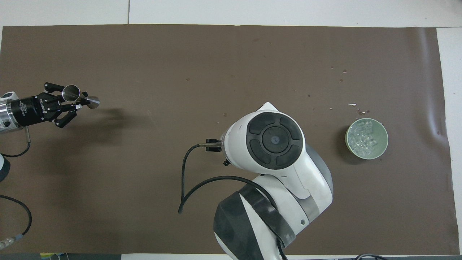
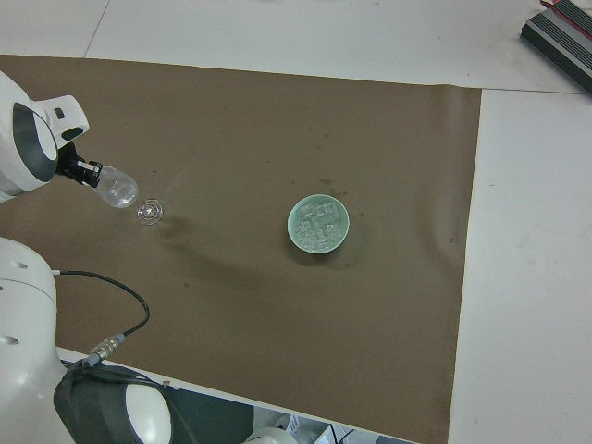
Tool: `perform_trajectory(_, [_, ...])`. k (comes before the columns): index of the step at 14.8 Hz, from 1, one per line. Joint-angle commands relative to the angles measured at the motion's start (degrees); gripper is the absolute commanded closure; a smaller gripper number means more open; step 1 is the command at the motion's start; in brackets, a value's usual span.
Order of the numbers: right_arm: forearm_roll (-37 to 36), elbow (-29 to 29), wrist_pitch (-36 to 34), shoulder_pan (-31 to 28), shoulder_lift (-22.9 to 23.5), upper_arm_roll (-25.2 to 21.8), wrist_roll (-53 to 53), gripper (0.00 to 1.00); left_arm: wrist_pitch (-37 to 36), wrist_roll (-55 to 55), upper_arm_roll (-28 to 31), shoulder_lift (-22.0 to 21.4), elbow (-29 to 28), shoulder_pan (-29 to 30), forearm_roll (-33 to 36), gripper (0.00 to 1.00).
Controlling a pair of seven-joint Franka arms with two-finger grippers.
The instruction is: Pour wine and add ice with both arms
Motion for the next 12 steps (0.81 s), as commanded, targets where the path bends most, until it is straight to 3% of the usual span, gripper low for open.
perform_trajectory(1, [-0.62,-2.53,2.08,-0.04,-1.84,-0.17,-0.3,0.97,-2.79,4.55,-0.71,3.93,1.35,2.84,-2.14,1.0])
perform_trajectory(5, [-0.62,-2.88,2.86,-0.57,-1.84,-0.17,-0.48,0.94,-2.09,6.14,-0.62,7.09,1.7,3.02,-4.51,1.0])
perform_trajectory(8, [-0.62,-3.24,3.31,-0.57,-1.84,-0.17,-0.48,0.7,0.36,6.41,-0.62,7.45,1.09,2.49,-5.3,1.0])
perform_trajectory(10, [-0.62,-2.89,3.13,-0.66,-1.84,-0.25,-0.48,0.59,1.43,6.5,-0.53,7.45,0.39,2.31,-5.22,1.0])
perform_trajectory(12, [-0.7,-2.27,2.87,-0.75,-1.58,-0.34,-0.48,0.55,2.21,7.46,-0.53,7.28,-0.93,2.49,-5.22,1.0])
